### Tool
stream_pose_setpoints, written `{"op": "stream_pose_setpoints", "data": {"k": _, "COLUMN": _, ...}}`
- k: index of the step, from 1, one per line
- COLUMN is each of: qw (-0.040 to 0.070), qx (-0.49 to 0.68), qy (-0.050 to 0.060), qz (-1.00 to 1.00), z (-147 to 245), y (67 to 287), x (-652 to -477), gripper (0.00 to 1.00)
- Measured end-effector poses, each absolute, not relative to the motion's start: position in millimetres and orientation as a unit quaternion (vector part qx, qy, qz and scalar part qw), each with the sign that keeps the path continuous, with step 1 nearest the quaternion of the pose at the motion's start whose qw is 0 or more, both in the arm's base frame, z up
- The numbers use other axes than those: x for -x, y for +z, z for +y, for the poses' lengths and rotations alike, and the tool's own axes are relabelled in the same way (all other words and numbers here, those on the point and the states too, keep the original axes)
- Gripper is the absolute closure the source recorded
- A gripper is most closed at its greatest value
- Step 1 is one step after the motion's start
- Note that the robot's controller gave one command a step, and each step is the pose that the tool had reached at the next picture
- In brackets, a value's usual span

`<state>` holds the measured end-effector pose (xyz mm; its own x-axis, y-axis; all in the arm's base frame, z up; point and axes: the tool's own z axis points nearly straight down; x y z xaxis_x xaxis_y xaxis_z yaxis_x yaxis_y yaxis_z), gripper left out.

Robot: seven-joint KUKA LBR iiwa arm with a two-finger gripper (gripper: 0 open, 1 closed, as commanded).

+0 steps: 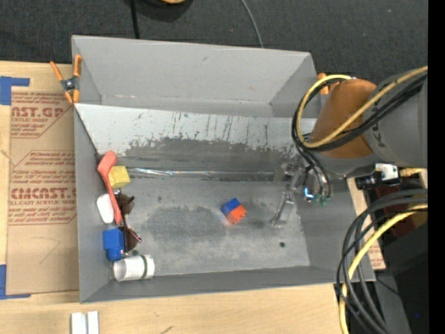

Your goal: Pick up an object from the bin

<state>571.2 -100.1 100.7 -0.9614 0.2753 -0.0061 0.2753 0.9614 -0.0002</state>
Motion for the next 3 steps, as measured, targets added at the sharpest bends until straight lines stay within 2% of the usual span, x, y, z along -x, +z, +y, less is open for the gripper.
{"op": "stream_pose_setpoints", "data": {"k": 1, "qw": 0.0, "qx": -0.188, "qy": -0.001, "qz": 0.982, "z": -72.1, "y": 84.2, "x": -569.2, "gripper": 0.0}}
{"op": "stream_pose_setpoints", "data": {"k": 2, "qw": 0.0, "qx": -0.18, "qy": 0.001, "qz": 0.984, "z": -35.4, "y": 80.6, "x": -565.8, "gripper": 0.0}}
{"op": "stream_pose_setpoints", "data": {"k": 3, "qw": 0.001, "qx": -0.083, "qy": -0.001, "qz": 0.997, "z": -30.2, "y": 76.2, "x": -561.7, "gripper": 0.0}}
